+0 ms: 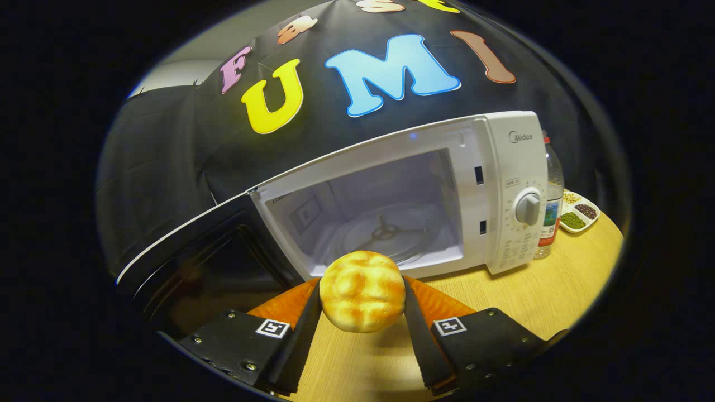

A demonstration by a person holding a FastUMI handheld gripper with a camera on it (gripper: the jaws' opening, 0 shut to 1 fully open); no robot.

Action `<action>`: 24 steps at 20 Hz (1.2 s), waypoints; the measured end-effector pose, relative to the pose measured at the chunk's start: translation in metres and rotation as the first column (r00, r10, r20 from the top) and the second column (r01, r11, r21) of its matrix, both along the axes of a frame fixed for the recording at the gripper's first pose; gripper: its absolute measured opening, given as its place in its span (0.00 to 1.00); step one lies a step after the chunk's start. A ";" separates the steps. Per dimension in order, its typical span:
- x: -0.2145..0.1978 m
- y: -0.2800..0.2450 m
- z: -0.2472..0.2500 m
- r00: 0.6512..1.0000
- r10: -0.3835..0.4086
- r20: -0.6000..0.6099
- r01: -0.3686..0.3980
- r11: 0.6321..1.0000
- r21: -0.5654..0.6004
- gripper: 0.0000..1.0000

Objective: Open the microwave, put the food inside, and close the microwave door.

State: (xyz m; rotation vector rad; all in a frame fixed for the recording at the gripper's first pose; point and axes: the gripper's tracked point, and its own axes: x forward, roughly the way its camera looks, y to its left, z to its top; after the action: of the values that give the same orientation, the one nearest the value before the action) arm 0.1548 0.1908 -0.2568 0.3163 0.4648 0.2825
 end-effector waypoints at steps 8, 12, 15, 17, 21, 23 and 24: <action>0.062 0.015 -0.012 0.999 -0.038 0.025 0.038 0.999 0.011 0.79; 0.090 0.021 -0.015 0.996 -0.065 0.055 0.064 0.998 0.007 0.79; 0.107 0.023 -0.024 0.994 -0.099 0.056 0.097 0.995 0.022 0.79; 0.117 0.023 -0.030 0.991 -0.123 0.052 0.122 0.992 0.030 0.79; 0.134 0.023 -0.045 0.987 -0.159 0.038 0.158 0.987 0.033 0.79; 0.137 0.025 -0.052 0.987 -0.161 0.028 0.160 0.987 0.022 0.80; 0.138 0.024 -0.056 0.986 -0.163 0.023 0.162 0.987 0.014 0.82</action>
State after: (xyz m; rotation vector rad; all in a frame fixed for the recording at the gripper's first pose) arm 0.2930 0.2150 -0.3128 0.3597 0.4108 0.1301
